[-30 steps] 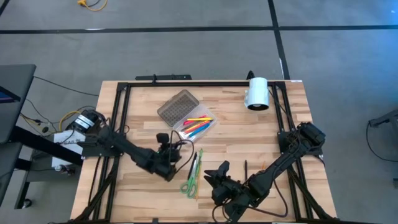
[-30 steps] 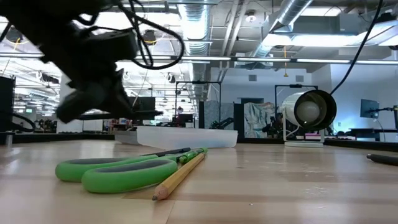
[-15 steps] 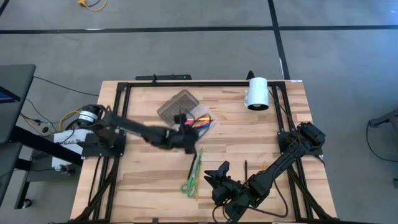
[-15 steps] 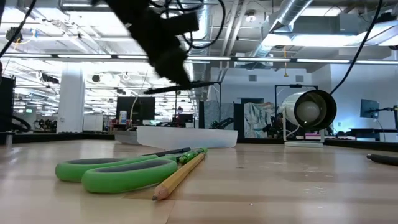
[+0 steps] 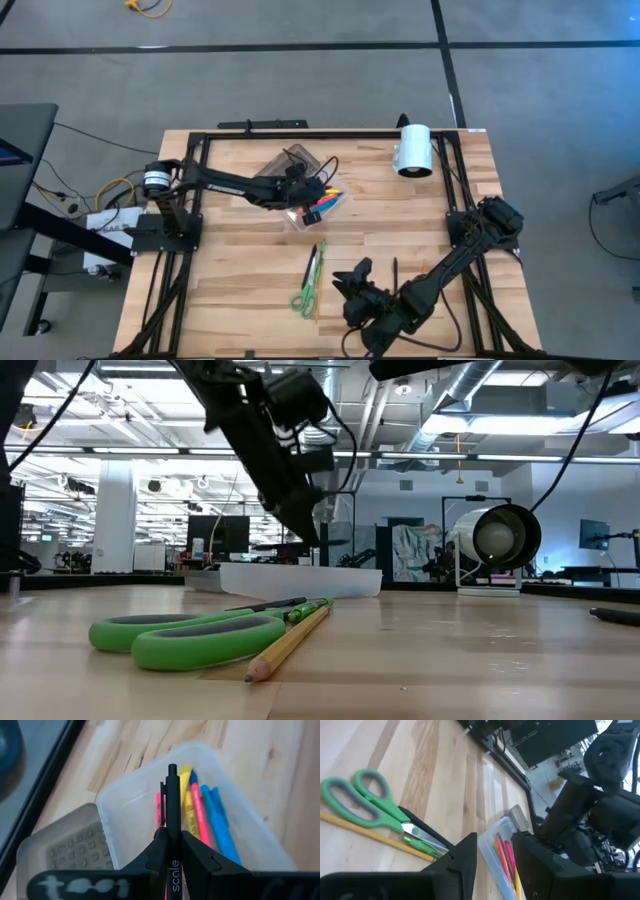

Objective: Pick & place school supplies into a supply box
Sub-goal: Put the left black pen into the transparent supply box, then put the right black pen into the transparent supply box

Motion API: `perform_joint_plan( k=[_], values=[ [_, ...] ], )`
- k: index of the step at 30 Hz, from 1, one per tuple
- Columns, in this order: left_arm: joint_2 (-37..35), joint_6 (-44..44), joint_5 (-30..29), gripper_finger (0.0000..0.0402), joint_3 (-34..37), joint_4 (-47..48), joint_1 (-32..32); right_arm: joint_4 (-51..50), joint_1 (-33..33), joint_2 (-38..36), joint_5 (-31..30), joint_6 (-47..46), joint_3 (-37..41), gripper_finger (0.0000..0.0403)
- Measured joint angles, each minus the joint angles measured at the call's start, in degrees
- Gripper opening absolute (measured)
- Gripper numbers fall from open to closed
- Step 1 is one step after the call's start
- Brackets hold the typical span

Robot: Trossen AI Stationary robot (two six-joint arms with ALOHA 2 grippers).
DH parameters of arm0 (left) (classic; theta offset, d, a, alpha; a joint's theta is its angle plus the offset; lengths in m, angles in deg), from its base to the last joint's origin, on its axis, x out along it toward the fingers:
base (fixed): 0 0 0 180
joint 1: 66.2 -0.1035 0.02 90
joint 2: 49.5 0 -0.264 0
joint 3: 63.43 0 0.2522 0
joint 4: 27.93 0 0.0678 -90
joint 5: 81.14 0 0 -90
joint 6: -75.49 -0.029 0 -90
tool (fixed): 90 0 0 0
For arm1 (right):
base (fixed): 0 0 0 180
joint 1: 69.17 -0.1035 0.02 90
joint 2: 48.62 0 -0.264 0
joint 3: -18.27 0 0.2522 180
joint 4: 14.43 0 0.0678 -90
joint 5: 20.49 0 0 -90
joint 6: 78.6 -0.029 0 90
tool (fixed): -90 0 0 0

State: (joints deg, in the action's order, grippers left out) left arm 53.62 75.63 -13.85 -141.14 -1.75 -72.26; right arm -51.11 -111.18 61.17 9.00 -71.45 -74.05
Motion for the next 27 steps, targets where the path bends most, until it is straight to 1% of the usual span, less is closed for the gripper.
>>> perform_joint_plan(
  k=[6,12,23,27],
  values=[
    [1.1,-1.0,0.6,0.0032,0.1,-0.2,0.0,0.0,0.2,0.0,0.0,-0.3,0.0,0.0120],
    [1.1,-1.2,1.5,0.0036,0.1,-2.3,0.0,0.0,0.1,0.0,0.0,-0.3,0.0,0.0120],
    [1.1,-1.9,1.5,0.0118,0.1,-2.6,0.0,0.0,0.2,0.0,0.0,-0.3,0.0,0.0120],
    [1.0,-2.6,1.5,0.0132,0.1,-0.3,0.5,-2.8,0.1,0.0,0.0,-5.4,0.0,0.0120]
  ],
)
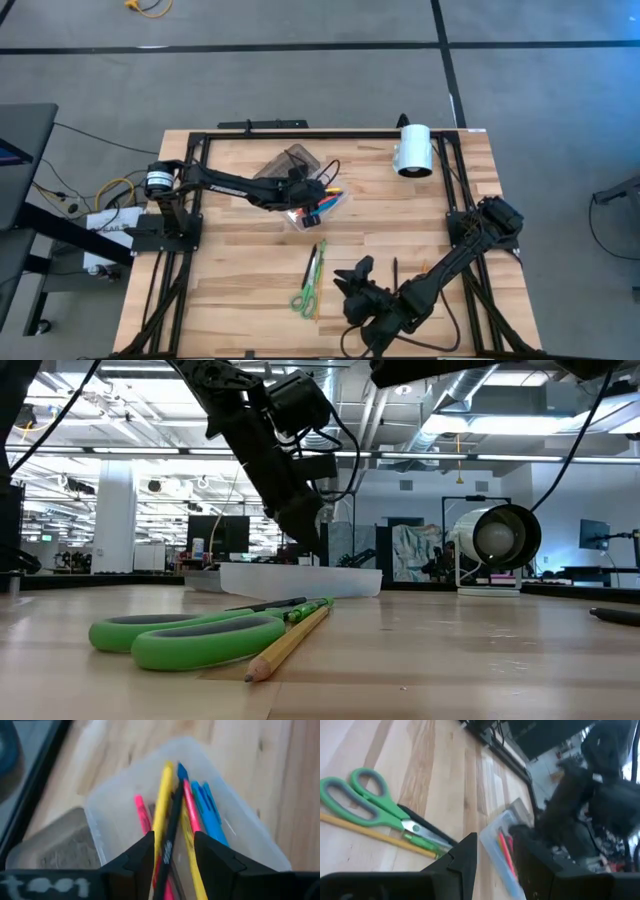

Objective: Pick & place school supplies into a supply box
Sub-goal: Put the right black pen into the transparent supply box

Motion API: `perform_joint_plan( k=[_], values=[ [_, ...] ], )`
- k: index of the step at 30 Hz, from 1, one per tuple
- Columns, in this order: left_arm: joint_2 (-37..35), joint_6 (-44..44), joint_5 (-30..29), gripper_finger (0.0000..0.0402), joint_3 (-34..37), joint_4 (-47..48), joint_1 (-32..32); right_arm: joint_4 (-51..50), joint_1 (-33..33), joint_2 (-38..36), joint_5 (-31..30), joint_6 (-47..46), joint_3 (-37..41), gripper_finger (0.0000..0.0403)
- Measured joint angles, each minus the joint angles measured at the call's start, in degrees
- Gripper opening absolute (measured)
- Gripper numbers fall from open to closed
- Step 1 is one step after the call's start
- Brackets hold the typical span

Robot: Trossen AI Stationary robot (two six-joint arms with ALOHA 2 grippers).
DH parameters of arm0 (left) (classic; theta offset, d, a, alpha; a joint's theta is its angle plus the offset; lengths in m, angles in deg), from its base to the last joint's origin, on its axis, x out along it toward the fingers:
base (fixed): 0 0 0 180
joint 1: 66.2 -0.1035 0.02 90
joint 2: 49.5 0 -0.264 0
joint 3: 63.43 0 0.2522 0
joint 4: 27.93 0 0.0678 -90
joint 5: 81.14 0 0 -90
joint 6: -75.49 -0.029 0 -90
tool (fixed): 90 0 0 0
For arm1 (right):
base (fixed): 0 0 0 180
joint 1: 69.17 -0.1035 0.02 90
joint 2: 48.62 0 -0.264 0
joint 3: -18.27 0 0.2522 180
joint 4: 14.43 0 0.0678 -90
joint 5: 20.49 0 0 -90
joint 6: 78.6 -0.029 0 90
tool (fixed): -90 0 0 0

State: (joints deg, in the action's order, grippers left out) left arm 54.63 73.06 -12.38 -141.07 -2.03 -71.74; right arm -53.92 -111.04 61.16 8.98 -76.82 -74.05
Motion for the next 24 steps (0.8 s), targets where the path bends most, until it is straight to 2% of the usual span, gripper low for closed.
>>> perform_joint_plan(
  k=[5,10,15,18,24],
  values=[
    [-2.1,1.7,-0.1,0.0134,0.0,10.8,3.5,-9.8,-0.1,-2.1,0.6,-15.0,0.0,0.0120],
    [-5.6,5.3,-1.4,0.0130,0.0,17.7,11.1,-15.7,-1.0,-3.4,1.8,-29.7,0.0,0.0120],
    [-9.7,8.4,-4.8,0.0130,0.0,19.9,21.3,-20.4,-1.8,-3.4,10.3,-44.3,0.0,0.0120],
    [-10.8,11.3,-8.7,0.0130,0.0,20.6,28.2,-24.3,-1.8,-3.4,16.4,-54.5,0.0,0.0120],
    [-11.0,18.1,-23.0,0.0131,1.2,21.1,41.4,-32.5,-2.6,-3.4,18.4,-76.4,0.0,0.0120]
  ],
)
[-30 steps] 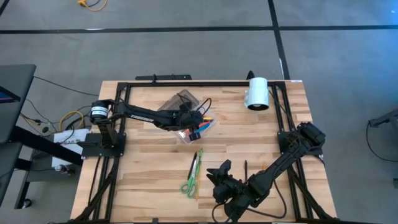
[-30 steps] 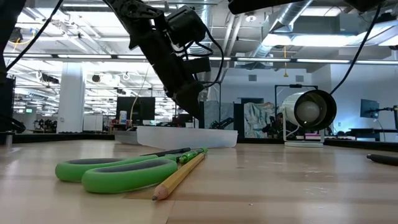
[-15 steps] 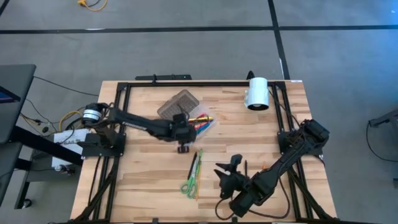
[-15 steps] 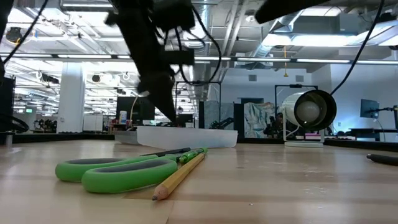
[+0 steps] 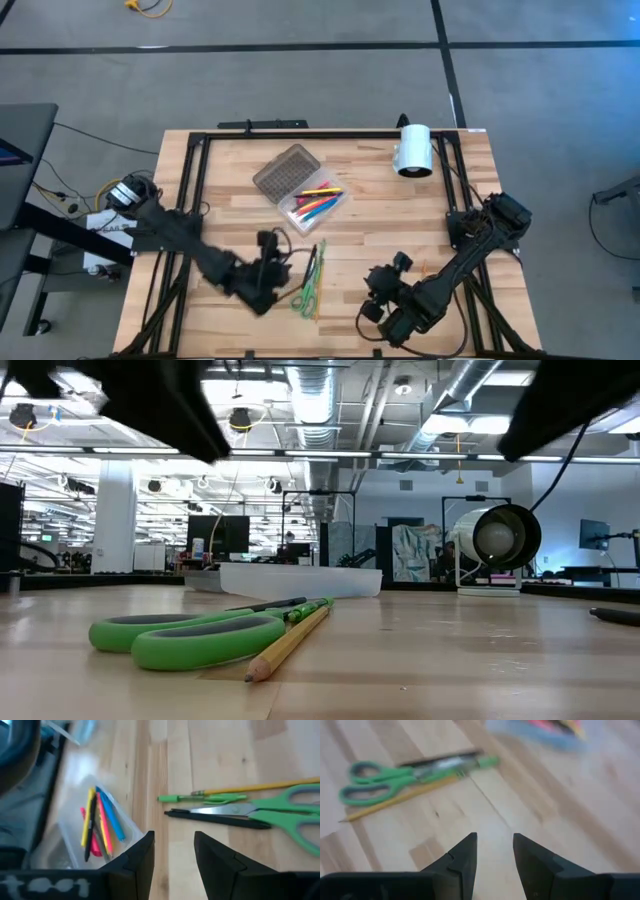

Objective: Pick & place school supplies into a supply box
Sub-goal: Put the right black pen into the transparent supply box

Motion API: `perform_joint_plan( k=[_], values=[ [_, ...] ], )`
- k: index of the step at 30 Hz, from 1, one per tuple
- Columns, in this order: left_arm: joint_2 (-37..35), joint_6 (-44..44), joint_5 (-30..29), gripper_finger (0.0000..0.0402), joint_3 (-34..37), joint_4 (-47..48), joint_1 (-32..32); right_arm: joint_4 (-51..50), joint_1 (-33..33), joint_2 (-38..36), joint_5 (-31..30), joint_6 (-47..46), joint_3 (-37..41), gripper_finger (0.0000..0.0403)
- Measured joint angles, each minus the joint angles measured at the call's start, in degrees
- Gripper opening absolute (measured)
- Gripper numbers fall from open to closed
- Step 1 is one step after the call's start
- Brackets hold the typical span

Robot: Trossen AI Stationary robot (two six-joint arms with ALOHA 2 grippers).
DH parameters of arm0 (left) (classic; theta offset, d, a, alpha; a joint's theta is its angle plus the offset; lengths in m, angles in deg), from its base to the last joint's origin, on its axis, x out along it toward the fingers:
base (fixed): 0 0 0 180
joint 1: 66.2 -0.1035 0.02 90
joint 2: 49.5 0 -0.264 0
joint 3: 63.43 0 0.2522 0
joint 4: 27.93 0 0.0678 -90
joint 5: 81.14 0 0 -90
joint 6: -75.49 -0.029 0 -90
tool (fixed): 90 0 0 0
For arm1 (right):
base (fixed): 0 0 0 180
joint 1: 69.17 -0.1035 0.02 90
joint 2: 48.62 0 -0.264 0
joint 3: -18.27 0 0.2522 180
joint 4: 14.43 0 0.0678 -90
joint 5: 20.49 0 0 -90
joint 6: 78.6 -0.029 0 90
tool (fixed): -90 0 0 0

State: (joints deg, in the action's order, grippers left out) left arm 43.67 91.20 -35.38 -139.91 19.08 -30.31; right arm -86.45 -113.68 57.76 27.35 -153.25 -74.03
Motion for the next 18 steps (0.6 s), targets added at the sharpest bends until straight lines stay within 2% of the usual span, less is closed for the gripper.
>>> perform_joint_plan(
  k=[6,12,18],
  values=[
    [0.0,6.7,-13.0,0.0131,3.9,-0.3,9.5,-3.8,0.0,0.8,9.5,-15.5,0.8,0.0120],
    [0.0,9.0,-17.2,0.0131,4.3,0.5,13.5,-4.1,-0.2,4.8,13.9,-21.9,1.1,0.0120],
    [0.0,12.1,-17.3,0.0131,4.3,0.2,14.8,-4.2,-0.6,9.1,18.7,-23.0,1.2,0.0120]
  ],
)
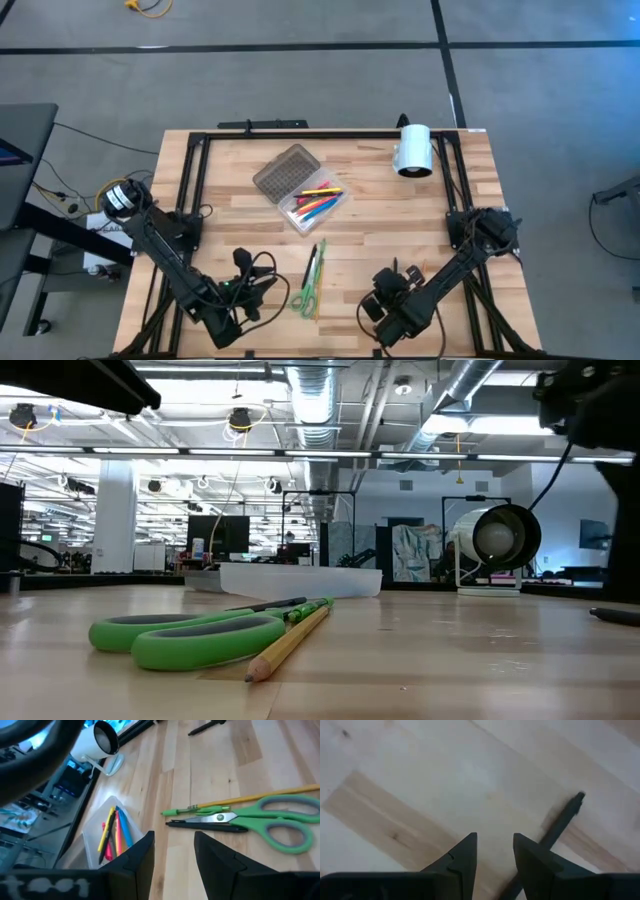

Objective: Pick & place school supplies into a supply box
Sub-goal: Put the right black pen into the transparent supply box

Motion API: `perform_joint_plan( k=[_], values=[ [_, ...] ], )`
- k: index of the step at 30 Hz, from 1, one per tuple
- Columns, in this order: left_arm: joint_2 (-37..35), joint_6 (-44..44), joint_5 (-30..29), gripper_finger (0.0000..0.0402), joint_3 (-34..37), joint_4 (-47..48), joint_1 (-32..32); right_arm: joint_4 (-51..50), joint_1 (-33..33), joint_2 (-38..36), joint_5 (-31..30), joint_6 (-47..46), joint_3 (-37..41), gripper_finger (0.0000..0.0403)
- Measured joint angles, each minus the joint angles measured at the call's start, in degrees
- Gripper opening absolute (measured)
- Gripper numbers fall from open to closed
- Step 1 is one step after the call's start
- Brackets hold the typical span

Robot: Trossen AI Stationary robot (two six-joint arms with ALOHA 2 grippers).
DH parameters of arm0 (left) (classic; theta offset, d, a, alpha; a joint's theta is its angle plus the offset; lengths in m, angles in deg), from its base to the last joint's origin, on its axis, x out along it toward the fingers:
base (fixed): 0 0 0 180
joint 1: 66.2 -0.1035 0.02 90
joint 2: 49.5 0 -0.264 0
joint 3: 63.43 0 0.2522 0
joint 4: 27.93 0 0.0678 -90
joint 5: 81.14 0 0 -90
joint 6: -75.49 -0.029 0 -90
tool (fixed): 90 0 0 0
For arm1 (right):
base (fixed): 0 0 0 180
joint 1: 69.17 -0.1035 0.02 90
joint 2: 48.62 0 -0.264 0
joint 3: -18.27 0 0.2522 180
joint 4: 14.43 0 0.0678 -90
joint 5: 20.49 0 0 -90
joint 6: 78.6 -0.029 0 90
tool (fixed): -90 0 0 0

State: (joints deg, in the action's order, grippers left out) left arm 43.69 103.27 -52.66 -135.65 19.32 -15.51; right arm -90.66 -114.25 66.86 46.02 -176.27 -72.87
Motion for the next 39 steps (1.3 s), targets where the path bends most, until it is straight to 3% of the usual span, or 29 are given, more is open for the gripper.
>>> perform_joint_plan(
  k=[10,15,25,39],
  values=[
    [0.0,1.5,0.2,0.0131,0.0,0.0,0.4,-9.4,-4.0,0.1,3.9,-15.0,0.0,0.0120],
    [0.0,1.5,0.2,0.0131,0.0,0.0,0.4,-7.9,-5.2,0.1,0.6,-15.4,0.0,0.0120],
    [0.0,1.5,0.2,0.0131,0.0,0.0,0.4,-7.2,-3.8,0.1,0.8,-15.0,0.2,0.0120],
    [0.0,1.5,0.2,0.0131,0.0,0.2,0.4,-0.6,-3.5,0.1,2.5,-14.9,6.8,0.0120]
  ],
)
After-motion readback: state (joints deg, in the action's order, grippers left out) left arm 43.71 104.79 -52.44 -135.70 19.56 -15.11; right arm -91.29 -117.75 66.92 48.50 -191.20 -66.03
